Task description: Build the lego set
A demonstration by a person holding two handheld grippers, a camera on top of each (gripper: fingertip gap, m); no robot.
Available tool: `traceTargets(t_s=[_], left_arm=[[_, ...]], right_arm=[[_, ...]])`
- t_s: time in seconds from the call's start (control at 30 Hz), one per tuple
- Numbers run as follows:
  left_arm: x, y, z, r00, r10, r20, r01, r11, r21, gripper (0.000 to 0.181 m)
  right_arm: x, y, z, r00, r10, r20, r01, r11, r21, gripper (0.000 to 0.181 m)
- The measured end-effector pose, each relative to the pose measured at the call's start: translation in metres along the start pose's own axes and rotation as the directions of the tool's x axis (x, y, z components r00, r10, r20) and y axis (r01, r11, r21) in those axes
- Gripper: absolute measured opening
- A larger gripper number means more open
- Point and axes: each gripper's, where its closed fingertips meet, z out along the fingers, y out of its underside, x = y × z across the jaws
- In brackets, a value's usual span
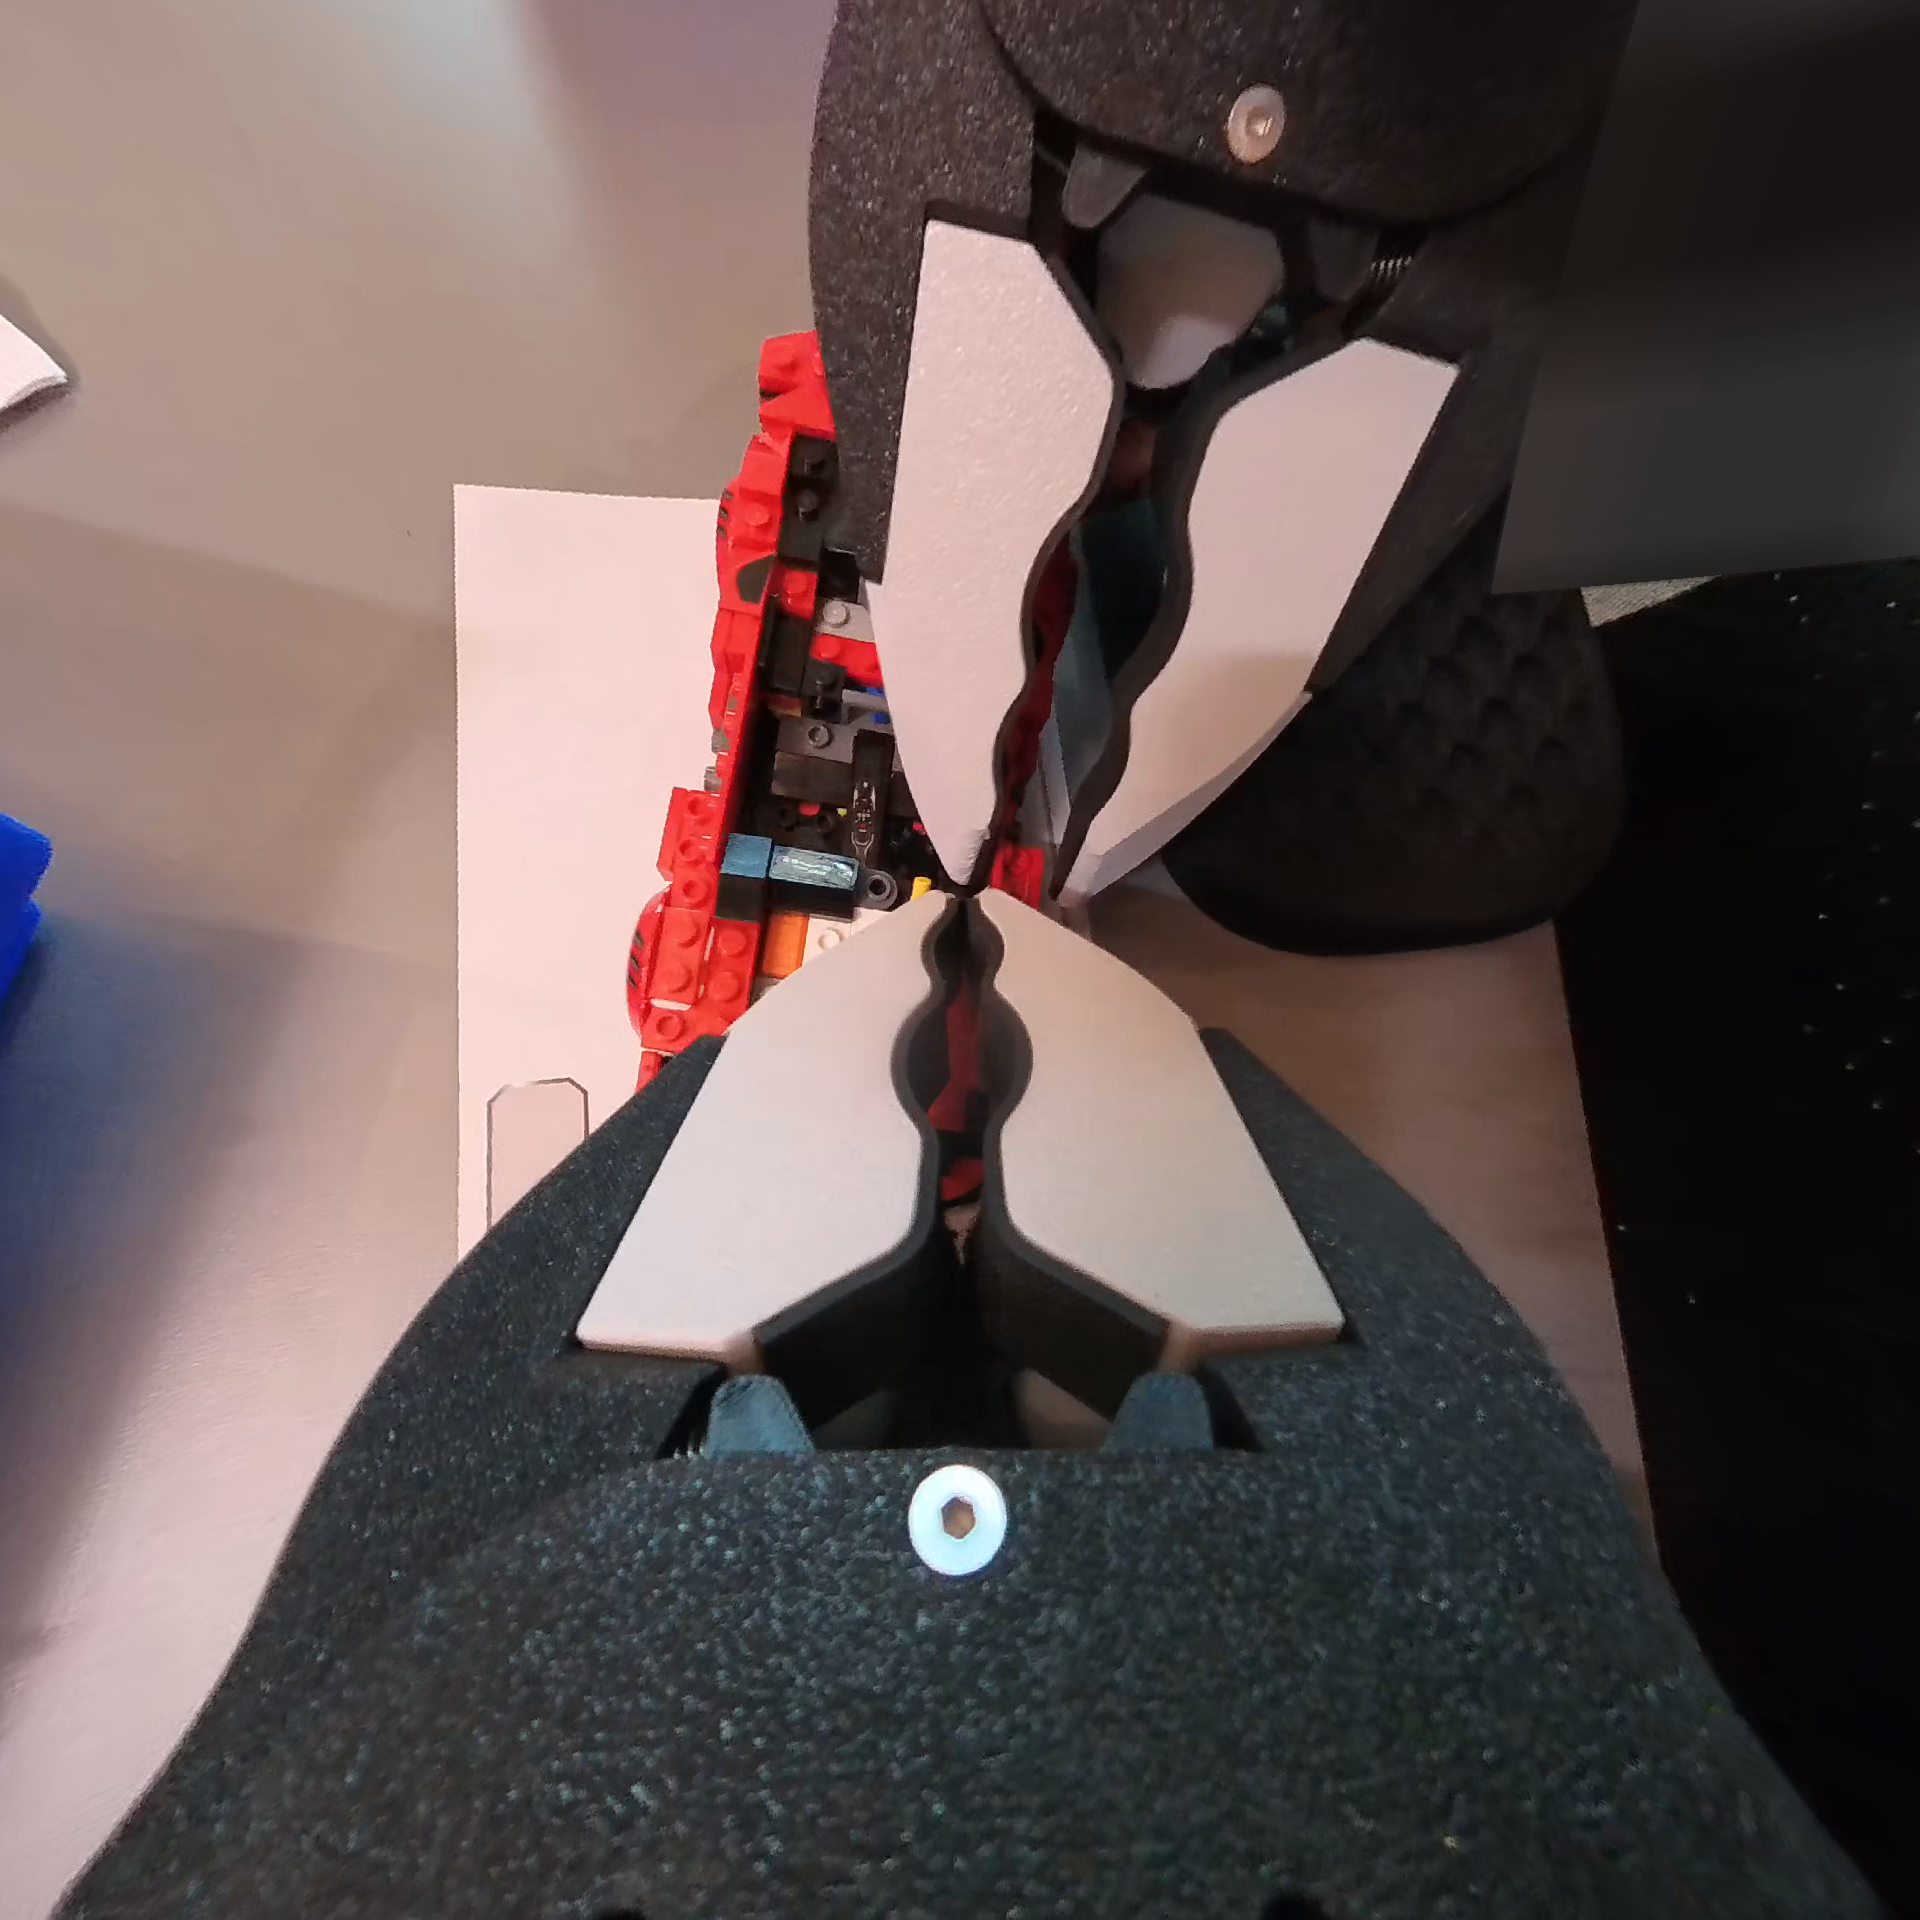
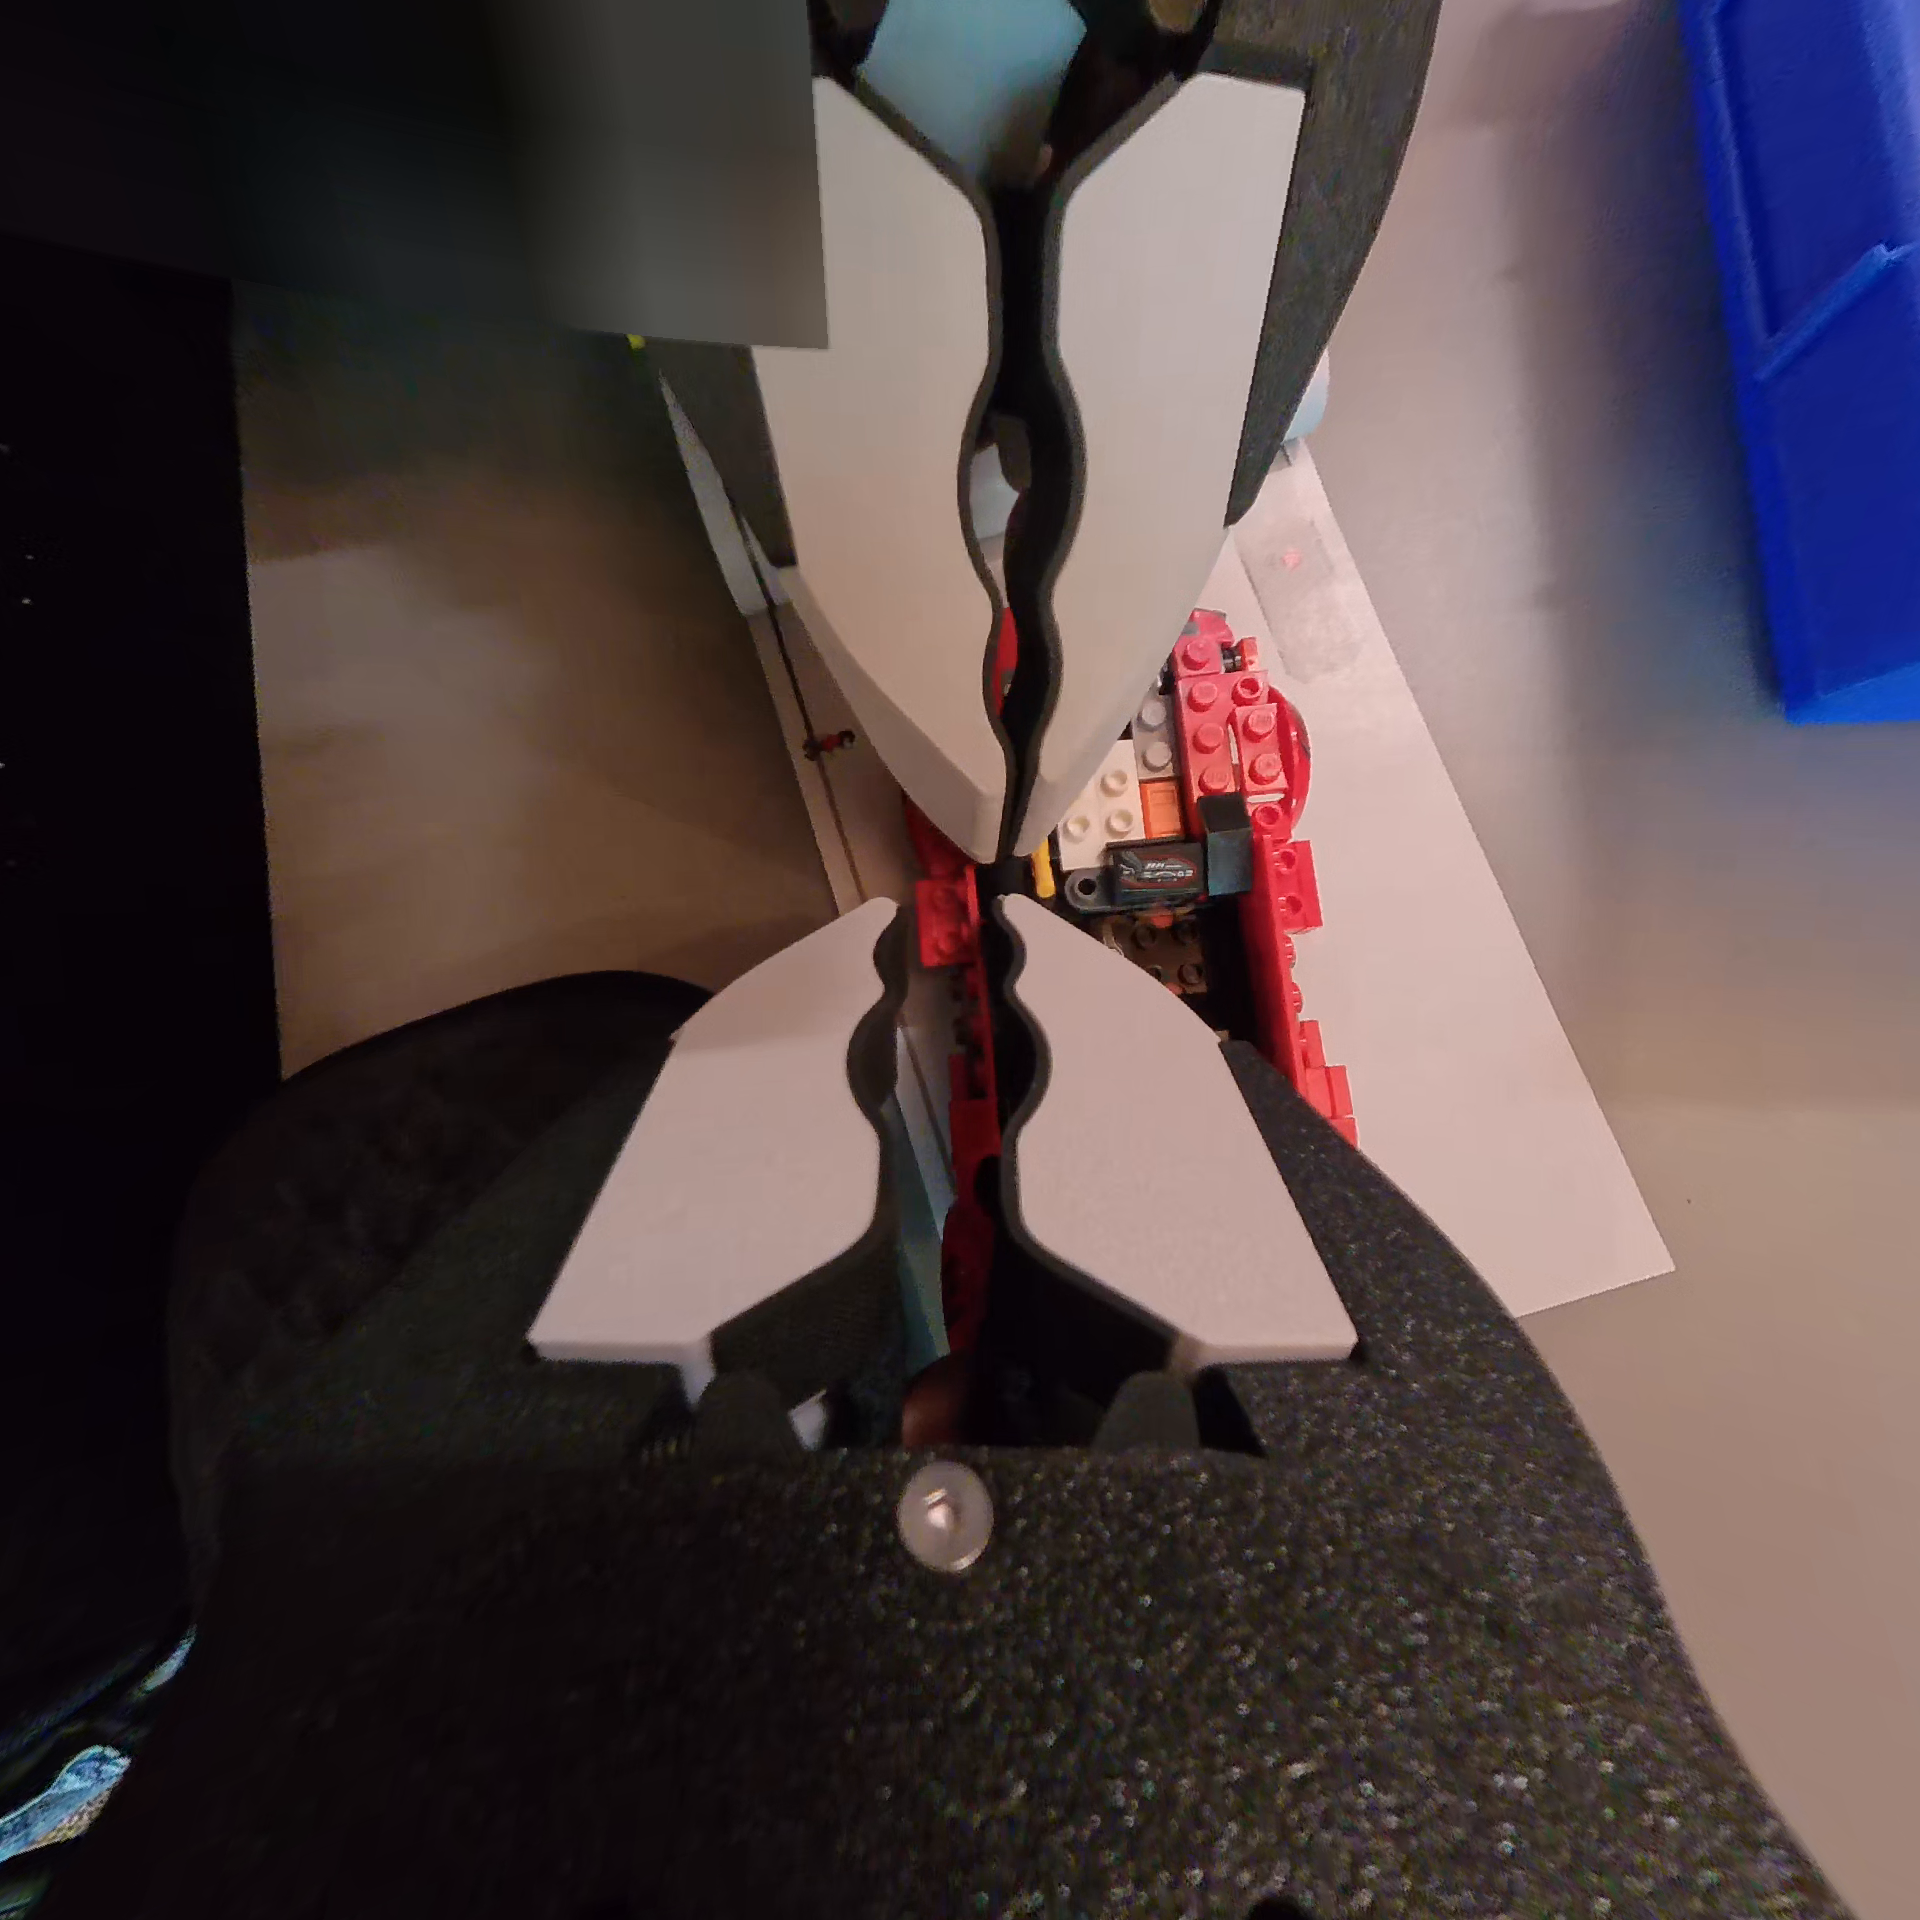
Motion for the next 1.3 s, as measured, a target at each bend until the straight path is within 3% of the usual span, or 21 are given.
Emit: traceTargets(t_s=[0.47,0.6,0.9,1.3], left_arm=[[-0.002,-0.003,0.001,0.999,0.025,0.027,-0.025,1.000,0.018,0.000],[-0.001,-0.018,-0.016,1.000,-0.014,0.005,0.013,0.992,0.127,0.000],[-0.009,-0.003,-0.006,0.999,0.003,0.054,-0.006,0.998,0.063,0.000],[0.001,0.000,-0.001,0.999,0.048,0.010,-0.048,0.999,0.021,0.000]], right_arm=[[0.000,-0.003,-0.004,1.000,-0.005,-0.004,0.005,1.000,0.000,0.014],[-0.001,-0.003,-0.007,1.000,0.000,-0.008,0.000,1.000,0.000,0.014],[0.004,-0.001,-0.004,0.999,0.035,0.011,-0.035,0.999,-0.002,0.019],[0.000,-0.001,-0.001,0.999,0.030,0.041,-0.030,1.000,-0.009,0.023]])
